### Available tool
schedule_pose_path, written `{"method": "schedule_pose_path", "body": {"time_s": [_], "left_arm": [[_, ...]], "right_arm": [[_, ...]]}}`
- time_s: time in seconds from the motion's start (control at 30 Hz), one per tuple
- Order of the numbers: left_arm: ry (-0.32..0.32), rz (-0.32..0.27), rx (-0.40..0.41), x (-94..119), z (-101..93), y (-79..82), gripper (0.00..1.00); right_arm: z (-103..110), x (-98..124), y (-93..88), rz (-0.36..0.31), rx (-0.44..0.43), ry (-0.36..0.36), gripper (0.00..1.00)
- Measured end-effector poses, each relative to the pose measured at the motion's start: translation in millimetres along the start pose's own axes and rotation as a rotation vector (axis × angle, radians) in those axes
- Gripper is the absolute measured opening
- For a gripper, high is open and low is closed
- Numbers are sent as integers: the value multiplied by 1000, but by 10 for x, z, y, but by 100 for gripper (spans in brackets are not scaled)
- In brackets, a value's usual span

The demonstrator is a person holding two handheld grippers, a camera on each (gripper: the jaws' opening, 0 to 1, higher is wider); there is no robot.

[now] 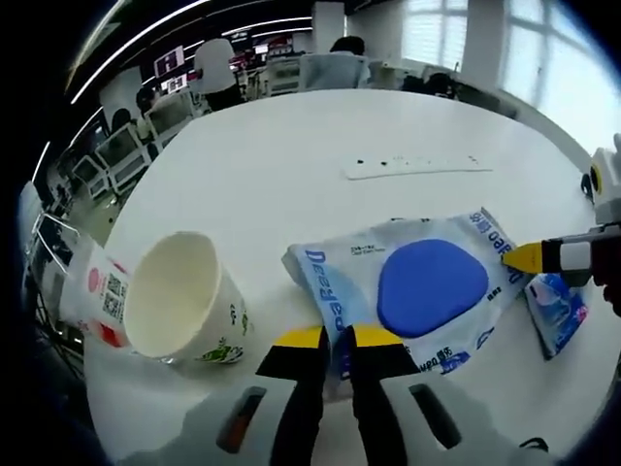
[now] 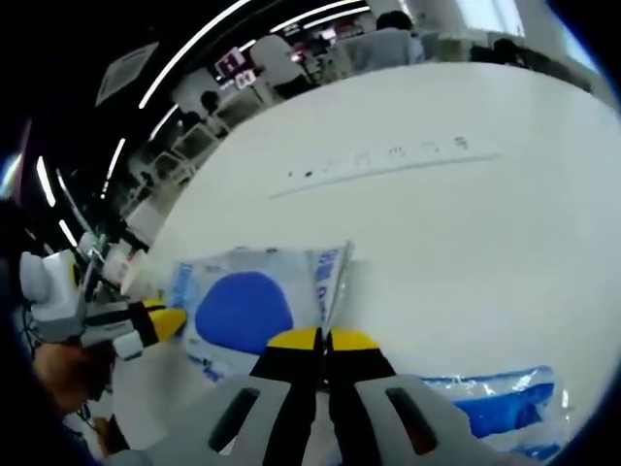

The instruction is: Arrange the tabletop items into an orderly group along one side of the table until the central work area is clear of visible clutter.

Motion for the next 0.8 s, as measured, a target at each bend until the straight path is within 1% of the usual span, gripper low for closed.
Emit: {"method": "schedule_pose_path", "body": {"time_s": [0.13,0.4,0.5,0.57,0.63,0.73,0.8], "left_arm": [[6,4,-5,11,9,-7,11],[7,-8,-30,41,-10,28,16],[8,-5,-27,60,-10,24,17],[9,-1,-32,67,-10,17,20],[11,0,-40,81,-9,14,23],[10,-6,-49,91,-5,30,23],[2,-9,-40,86,-18,36,24]], "right_arm": [[-9,7,-9,-3,25,-7,2],[-24,56,-52,10,30,-7,2],[-42,75,-38,-2,32,-16,3],[-39,84,-25,-7,42,-15,4],[-22,96,-12,-14,54,-9,5],[3,109,1,-22,86,-3,6],[13,102,-2,-19,89,4,6]]}}
Point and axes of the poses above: the point that each gripper's makers call its tool centre point, and the gripper's own axes: x roughly backward along the fingers, z roughly to its left, y roughly out of its top, the point moved 5 cm from there along x, roughly backward along the fingers, and after that the axes turned 14 degrees about -z, right-handed, at the moved point
